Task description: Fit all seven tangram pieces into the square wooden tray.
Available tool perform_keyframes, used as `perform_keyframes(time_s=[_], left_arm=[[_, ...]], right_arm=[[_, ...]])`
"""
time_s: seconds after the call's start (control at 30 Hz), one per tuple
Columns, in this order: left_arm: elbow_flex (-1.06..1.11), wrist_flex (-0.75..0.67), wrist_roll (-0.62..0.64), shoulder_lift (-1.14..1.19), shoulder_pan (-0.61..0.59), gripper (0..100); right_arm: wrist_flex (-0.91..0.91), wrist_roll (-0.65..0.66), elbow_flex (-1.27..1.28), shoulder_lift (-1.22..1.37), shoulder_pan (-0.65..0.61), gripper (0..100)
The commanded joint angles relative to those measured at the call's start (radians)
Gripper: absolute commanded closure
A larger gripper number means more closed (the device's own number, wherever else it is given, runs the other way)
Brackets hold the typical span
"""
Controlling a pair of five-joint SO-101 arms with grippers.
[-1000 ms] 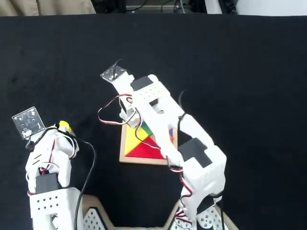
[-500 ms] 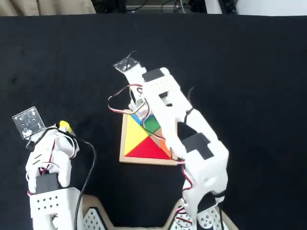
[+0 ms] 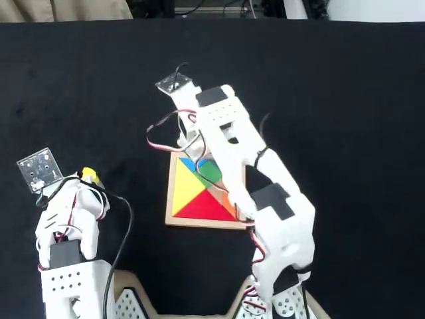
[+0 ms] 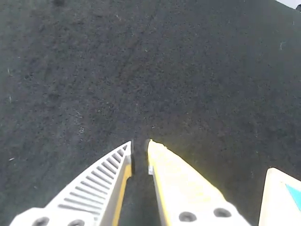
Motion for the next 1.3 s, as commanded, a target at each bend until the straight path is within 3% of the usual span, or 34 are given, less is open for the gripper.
perform_keyframes(time_s=[0.0,0.27,0.5,0.67,0.8,1.03,1.27], left_arm=[[-0.005,-0.021,0.009,-0.011,0.013,92],[-0.005,-0.021,0.009,-0.011,0.013,92],[-0.005,-0.021,0.008,-0.011,0.013,92],[-0.004,-0.021,-0.046,-0.011,0.058,92],[0.007,-0.021,-0.101,-0.011,0.128,93],[0.013,-0.012,-0.193,-0.002,0.242,92],[0.025,-0.011,-0.249,0.000,0.285,92]], right_arm=[[-0.157,0.003,0.102,0.004,0.008,98.8],[0.089,0.002,-0.047,-0.084,0.011,98.8],[-0.135,0.005,0.148,-0.005,0.017,98.8],[0.172,0.002,-0.045,-0.199,0.112,98.8],[0.239,0.002,-0.024,-0.426,0.218,98.8],[-0.035,0.037,0.406,-0.449,0.391,98.8],[-0.250,0.035,0.591,-0.400,0.388,98.8]])
